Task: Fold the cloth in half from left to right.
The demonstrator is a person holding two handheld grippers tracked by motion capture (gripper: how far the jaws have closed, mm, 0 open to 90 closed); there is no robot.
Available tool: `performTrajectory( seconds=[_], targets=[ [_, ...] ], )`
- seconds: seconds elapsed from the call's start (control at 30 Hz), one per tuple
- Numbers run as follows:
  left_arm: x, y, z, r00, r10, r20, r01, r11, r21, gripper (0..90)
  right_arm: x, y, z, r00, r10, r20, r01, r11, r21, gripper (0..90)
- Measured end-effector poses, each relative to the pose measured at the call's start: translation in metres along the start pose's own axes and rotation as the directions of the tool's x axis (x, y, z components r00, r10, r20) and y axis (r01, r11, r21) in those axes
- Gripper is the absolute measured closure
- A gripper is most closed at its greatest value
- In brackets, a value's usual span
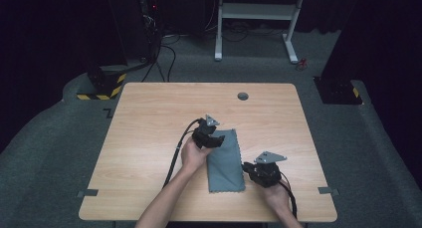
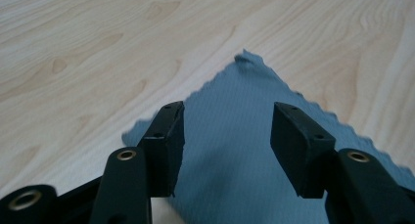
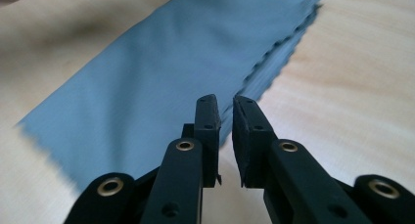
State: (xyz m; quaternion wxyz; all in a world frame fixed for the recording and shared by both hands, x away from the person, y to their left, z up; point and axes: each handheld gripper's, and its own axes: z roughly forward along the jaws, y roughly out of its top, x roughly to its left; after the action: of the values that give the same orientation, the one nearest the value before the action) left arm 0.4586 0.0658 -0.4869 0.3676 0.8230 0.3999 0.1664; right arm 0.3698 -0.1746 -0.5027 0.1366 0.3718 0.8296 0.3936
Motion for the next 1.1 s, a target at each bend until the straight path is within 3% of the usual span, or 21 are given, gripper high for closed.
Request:
performTrajectory(
  seconds=[0.13, 0.27, 0.5, 0.6, 0.77, 0.97, 1.1],
  targets=[
    [-0.002, -0.014, -0.015, 0.9996, -0.025, 0.016, 0.025, 0.9996, -0.012, 44.9, -0.01, 0.016, 0.015, 0.9997, 0.022, 0.009, -0.022, 1.0, 0.008, 79.0],
    [-0.004, -0.027, -0.027, 0.9995, -0.031, 0.006, 0.031, 0.9993, -0.02, 43.9, -0.015, 0.028, 0.03, 0.9988, 0.048, 0.01, -0.048, 0.998, 0.033, 77.9],
    [-0.007, -0.051, -0.039, 0.9978, -0.065, 0.008, 0.065, 0.9977, -0.019, 42.6, -0.025, 0.036, 0.055, 0.9975, 0.069, 0.018, -0.07, 0.995, 0.076, 77.0],
    [-0.009, -0.057, -0.041, 0.9975, -0.07, 0.007, 0.07, 0.9973, -0.021, 42.5, -0.026, 0.037, 0.058, 0.9968, 0.078, 0.018, -0.08, 0.993, 0.084, 78.5],
    [-0.014, -0.066, -0.042, 0.9968, -0.077, 0.021, 0.078, 0.9969, -0.015, 42.3, -0.028, 0.039, 0.061, 0.9961, 0.088, 0.003, -0.088, 0.991, 0.1, 89.4],
    [-0.02, -0.071, -0.042, 0.9981, -0.055, 0.026, 0.055, 0.9984, -0.009, 41.9, -0.03, 0.039, 0.061, 0.9962, 0.087, -0.008, -0.086, 0.991, 0.1, 90.0],
    [-0.024, -0.074, -0.043, 0.9986, -0.048, 0.024, 0.048, 0.9988, -0.007, 41.7, -0.03, 0.042, 0.061, 0.9971, 0.075, 0.011, -0.076, 0.993, 0.093, 90.0]
  ],
)
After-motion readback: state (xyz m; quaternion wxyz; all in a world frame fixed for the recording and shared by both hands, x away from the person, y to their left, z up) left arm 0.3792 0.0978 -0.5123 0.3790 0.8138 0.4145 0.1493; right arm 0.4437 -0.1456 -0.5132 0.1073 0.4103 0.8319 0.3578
